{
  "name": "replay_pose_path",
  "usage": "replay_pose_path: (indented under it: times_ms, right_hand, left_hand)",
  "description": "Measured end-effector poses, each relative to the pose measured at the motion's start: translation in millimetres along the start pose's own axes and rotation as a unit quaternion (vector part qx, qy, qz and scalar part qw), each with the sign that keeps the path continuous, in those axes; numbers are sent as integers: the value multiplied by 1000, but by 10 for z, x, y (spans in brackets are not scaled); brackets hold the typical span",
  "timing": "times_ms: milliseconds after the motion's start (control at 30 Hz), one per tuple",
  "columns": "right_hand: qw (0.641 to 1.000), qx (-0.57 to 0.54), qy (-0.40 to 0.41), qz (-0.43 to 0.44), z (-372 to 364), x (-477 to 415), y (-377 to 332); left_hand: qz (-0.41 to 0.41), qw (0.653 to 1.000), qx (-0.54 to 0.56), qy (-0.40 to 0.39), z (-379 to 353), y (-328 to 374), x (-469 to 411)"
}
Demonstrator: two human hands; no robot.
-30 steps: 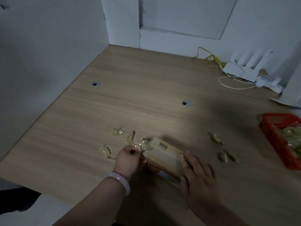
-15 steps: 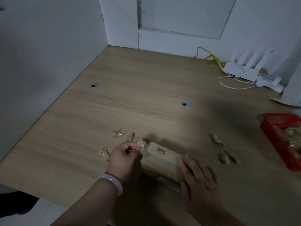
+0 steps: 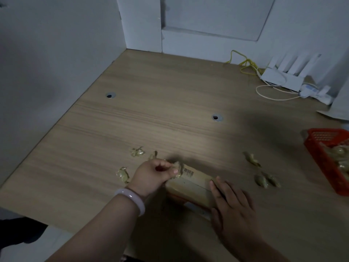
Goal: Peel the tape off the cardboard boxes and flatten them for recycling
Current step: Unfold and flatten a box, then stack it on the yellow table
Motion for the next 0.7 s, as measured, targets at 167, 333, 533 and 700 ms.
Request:
replay_pose_path:
  times_ms: [167,333,533,700]
  right_hand:
    - [1000,4,-7,4,-12,7,12]
    - [1000,-7,7,11,-22,19,17]
    - [1000,-6,2,21,-18,-1,21]
    - [1000,-14,-12,22,-13,4,36]
  left_hand:
    - [29,999,-18,-12,39,-42,-87]
    - [107,988,104,33,79,-262,-100]
    - [-149,962,-219,72,39,-164,-79]
    - [-237,931,-275,33,74,-79,6]
Point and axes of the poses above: each hand's wrist, its own x-axis away from the middle knuckle, its own z-axis out of the back of the hand, y = z × x, the point moved 5 cm from there along -x, towards the middle knuckle, and after that the axes turned 12 degrees about x, right-handed, at the moved point
